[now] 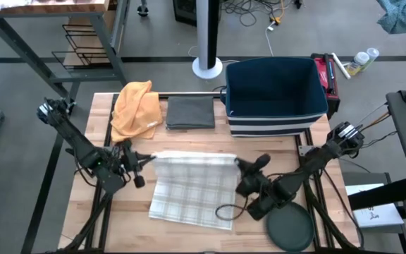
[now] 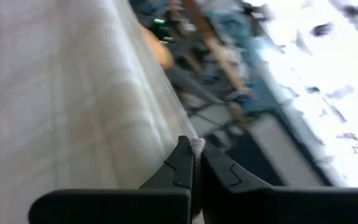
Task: Fold kitchen towel into neat rectangle
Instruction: Fold the white patterned towel
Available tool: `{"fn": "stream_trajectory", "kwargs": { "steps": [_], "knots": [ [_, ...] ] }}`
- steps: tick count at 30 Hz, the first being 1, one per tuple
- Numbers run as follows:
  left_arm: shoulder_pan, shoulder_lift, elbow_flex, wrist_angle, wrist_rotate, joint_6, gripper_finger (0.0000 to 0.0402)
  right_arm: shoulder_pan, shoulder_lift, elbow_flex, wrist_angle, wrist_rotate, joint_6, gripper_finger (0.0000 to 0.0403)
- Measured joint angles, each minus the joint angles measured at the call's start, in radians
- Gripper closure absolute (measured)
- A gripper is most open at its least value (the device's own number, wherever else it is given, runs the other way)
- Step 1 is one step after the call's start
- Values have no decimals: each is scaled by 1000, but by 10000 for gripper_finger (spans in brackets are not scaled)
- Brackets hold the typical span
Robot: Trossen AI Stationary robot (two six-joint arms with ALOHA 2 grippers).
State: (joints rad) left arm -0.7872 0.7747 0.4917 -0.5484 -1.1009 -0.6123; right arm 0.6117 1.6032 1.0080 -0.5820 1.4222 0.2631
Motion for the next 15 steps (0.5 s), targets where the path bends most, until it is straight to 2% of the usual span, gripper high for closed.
{"fn": "stream_trajectory", "kwargs": {
  "steps": [3, 6, 11, 15],
  "knots": [
    [4, -62, -25, -4, -36, 12, 401, -45, -21, 2, -198, 59, 243, 403],
    [18, -109, -39, -33, -67, 84, 400, -83, -41, -5, -314, 97, 371, 403],
    [89, -161, -49, -19, -105, 169, 400, -120, -40, -6, -324, 98, 435, 403],
    [148, -190, -50, 46, 2, 222, 401, -126, -47, 2, -321, 19, 420, 403]
  ]
}}
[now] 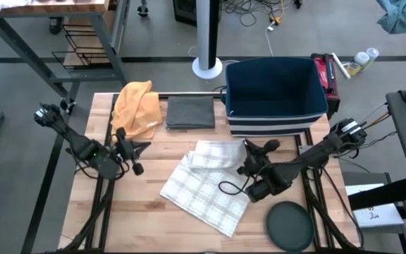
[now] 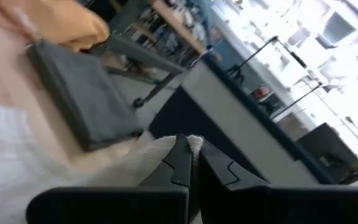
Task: Fold kitchen towel into neat rectangle
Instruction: Fold the white patterned towel
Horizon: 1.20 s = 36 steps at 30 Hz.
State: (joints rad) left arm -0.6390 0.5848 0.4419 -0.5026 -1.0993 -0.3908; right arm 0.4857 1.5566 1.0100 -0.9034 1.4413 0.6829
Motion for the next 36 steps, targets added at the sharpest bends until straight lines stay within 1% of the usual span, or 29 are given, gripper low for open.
{"fn": "stream_trajectory", "kwargs": {
  "steps": [2, 4, 7, 9, 11, 14, 16, 17, 19, 20, 21, 23, 25, 29, 30, 32, 34, 36],
  "knots": [
    [21, 5, -1, 96, 75, 69, 401, 0, 0, 11, 4, -30, -7, 403],
    [43, 31, -7, 254, 136, 179, 401, 0, 0, 19, 42, -31, -24, 403],
    [97, 93, -13, 496, 263, 337, 401, 1, 1, 27, 146, -69, -169, 403],
    [160, 152, -13, 610, 382, 368, 401, 1, 1, 30, 261, -138, -313, 403],
    [239, 216, -13, 669, 491, 369, 398, 0, 1, 31, 421, -275, -515, 403],
    [371, 311, -11, 708, 659, 371, 383, 0, 2, 31, 641, -540, -786, 403],
    [453, 380, -5, 752, 779, 381, 365, -2, 2, 40, 700, -681, -886, 403],
    [487, 417, 0, 800, 851, 388, 355, -2, 2, 50, 696, -727, -915, 403],
    [535, 496, 4, 936, 1010, 399, 331, -2, 2, 67, 665, -750, -937, 403],
    [549, 541, 9, 1000, 1075, 406, 318, -3, 2, 73, 645, -750, -937, 403],
    [556, 590, 19, 1055, 1116, 415, 305, -7, 2, 79, 612, -751, -932, 403],
    [558, 682, 47, 1115, 1145, 446, 277, -13, 2, 89, 549, -763, -903, 403],
    [558, 776, 98, 1143, 1147, 483, 252, -21, 2, 93, 504, -807, -867, 403],
    [559, 965, 229, 1143, 1179, 545, 206, -38, 2, 83, 489, -1001, -809, 403],
    [559, 1006, 265, 1143, 1199, 560, 196, -39, 3, 79, 485, -1029, -804, 403],
    [560, 1078, 326, 1143, 1255, 575, 180, -39, 3, 79, 461, -1019, -784, 403],
    [560, 1143, 385, 1145, 1309, 586, 170, -39, 3, 79, 420, -978, -767, 403],
    [559, 1202, 435, 1127, 1325, 595, 166, -39, 3, 82, 374, -962, -757, 403]
  ]
}}
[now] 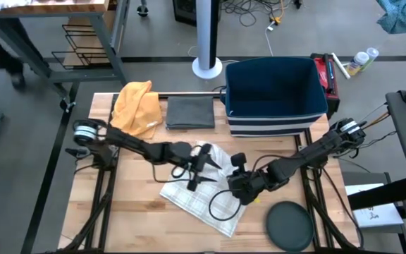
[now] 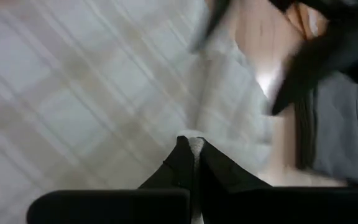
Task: Fold kitchen towel into neat rectangle
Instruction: Fold the white patterned towel
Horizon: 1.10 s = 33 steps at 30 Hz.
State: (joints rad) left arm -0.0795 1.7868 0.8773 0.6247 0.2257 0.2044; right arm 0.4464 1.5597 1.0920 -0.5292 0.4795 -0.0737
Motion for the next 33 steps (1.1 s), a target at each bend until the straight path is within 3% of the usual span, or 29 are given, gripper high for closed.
{"fn": "stream_trajectory", "kwargs": {
  "steps": [11, 14, 19, 33],
  "knots": [
    [4, 176, 149, -69, -4, 67, 183, 11, 0, 60, -50, -7, -30, 403],
    [12, 185, 159, -95, -24, 69, 185, 13, 0, 84, -63, -8, -49, 403],
    [36, 186, 155, -127, -153, 101, 185, 21, 0, 112, -72, -12, -45, 403],
    [75, 186, 154, -128, -158, 145, 223, 60, -1, 168, -127, -16, 3, 403]
  ]
}}
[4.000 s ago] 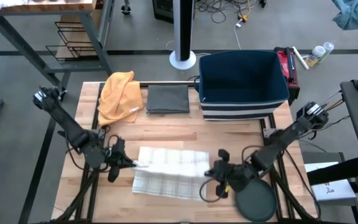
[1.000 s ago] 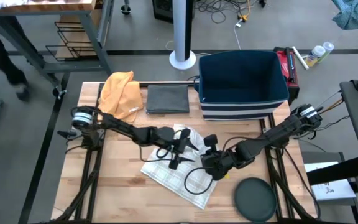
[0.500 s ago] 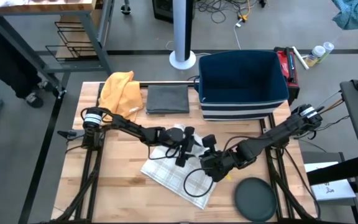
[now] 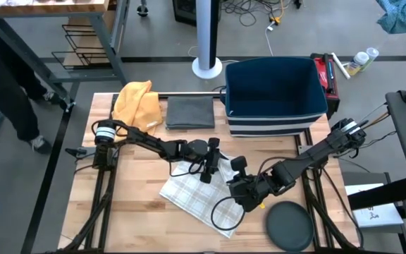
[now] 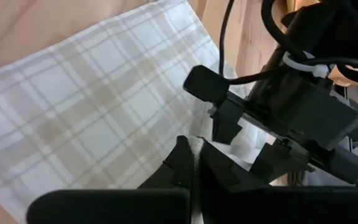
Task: Fold kitchen towel into neat rectangle
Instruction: Fold the white patterned towel
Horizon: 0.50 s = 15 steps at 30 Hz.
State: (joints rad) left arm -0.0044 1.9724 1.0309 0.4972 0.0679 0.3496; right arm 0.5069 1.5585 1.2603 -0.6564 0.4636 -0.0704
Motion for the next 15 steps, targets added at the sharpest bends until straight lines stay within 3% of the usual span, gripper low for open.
{"fn": "stream_trajectory", "kwargs": {
  "steps": [15],
  "knots": [
    [65, -17, -1, -111, -50, 25, 310, 17, 0, 23, -72, 0, 47, 403]
  ]
}}
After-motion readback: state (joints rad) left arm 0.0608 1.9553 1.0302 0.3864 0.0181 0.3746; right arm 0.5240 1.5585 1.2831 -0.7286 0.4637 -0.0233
